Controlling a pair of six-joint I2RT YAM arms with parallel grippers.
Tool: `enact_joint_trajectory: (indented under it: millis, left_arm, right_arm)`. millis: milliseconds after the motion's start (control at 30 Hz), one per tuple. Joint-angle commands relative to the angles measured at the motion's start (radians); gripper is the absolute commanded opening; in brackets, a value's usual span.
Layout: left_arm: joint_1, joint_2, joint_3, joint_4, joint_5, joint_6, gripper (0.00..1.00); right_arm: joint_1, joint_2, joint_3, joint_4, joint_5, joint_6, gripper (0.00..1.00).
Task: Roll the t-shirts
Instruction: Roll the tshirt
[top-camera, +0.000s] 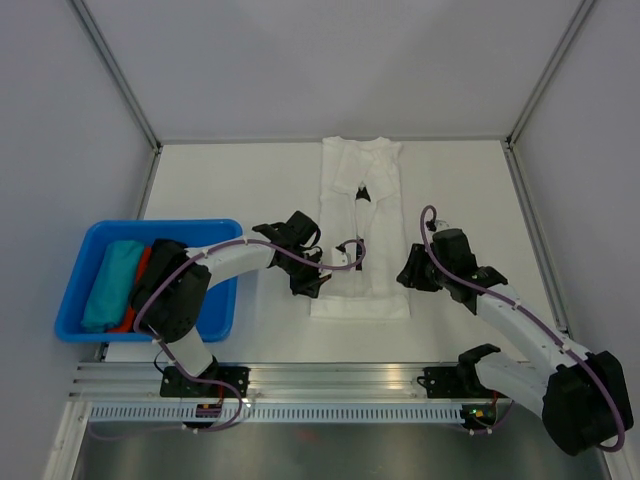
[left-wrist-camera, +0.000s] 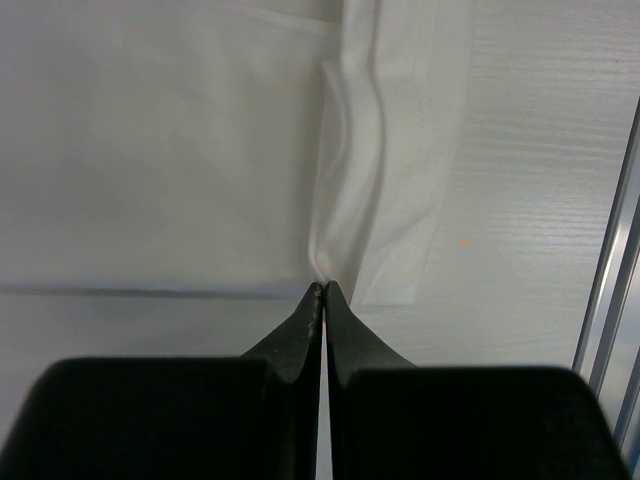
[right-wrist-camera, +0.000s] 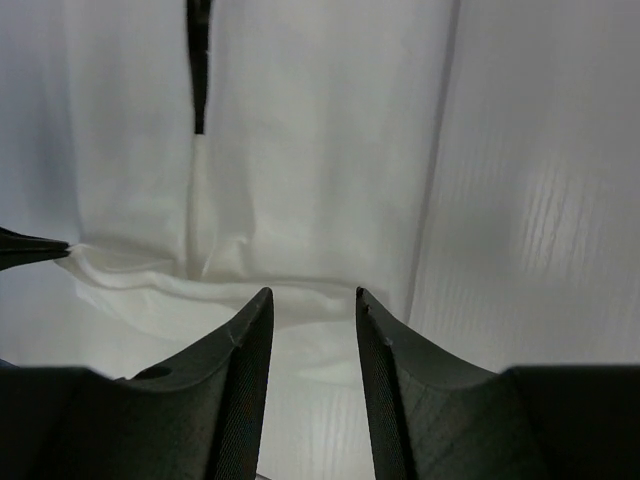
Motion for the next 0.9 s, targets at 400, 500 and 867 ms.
enact_joint_trajectory:
  millis: [400,500,867]
  left_arm:
    - [0.007,0.013,0.055,0.025,-0.015,-0.028,0.02]
    - [0.007,0.02,0.061,0.025,-0.022,-0.031,0.02]
    - [0.007,0.023,0.073,0.025,-0.044,-0.049,0.02]
  right_arm:
    - [-0.005,-0.008,-0.183,0.063,-0.035,0.054,0.45]
    - [-0.005,0.018,-0.2,0.101,-0.029,0.058,0.44]
    - [-0.006,-0.036,-0.202,0.065,0.025,0.107,0.0]
